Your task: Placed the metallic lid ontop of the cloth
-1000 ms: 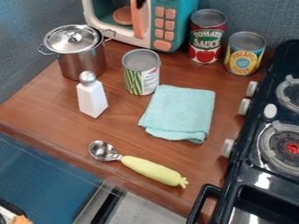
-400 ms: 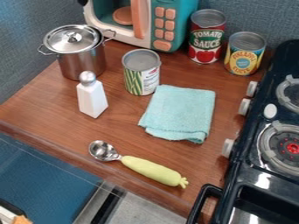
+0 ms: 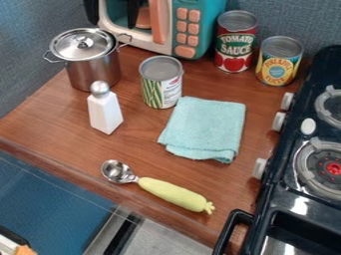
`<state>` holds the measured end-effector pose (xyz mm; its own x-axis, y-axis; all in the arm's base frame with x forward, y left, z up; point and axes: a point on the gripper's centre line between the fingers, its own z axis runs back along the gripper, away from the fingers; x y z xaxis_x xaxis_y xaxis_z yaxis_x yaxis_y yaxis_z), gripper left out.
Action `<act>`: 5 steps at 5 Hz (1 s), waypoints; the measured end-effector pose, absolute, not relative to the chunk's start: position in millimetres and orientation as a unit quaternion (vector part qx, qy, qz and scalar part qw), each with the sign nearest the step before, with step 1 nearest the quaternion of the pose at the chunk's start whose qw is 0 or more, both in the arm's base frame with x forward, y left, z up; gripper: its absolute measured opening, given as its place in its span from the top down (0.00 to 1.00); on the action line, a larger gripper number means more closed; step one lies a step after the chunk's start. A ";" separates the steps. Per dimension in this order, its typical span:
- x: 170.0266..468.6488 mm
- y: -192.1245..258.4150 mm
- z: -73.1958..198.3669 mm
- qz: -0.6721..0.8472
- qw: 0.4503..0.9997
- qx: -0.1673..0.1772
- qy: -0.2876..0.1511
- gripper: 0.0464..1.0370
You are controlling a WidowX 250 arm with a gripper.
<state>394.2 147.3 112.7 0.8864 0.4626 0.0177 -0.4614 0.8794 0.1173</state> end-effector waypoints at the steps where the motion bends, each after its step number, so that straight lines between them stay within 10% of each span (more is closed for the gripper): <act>1: 391.6 148.7 105.8 0.242 0.968 0.063 0.020 0.04; 5: 383.4 176.1 108.8 0.292 0.952 0.082 0.026 0.04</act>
<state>383.4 176.1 108.8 0.8277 0.5612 -0.0014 -0.5528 0.8156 0.1708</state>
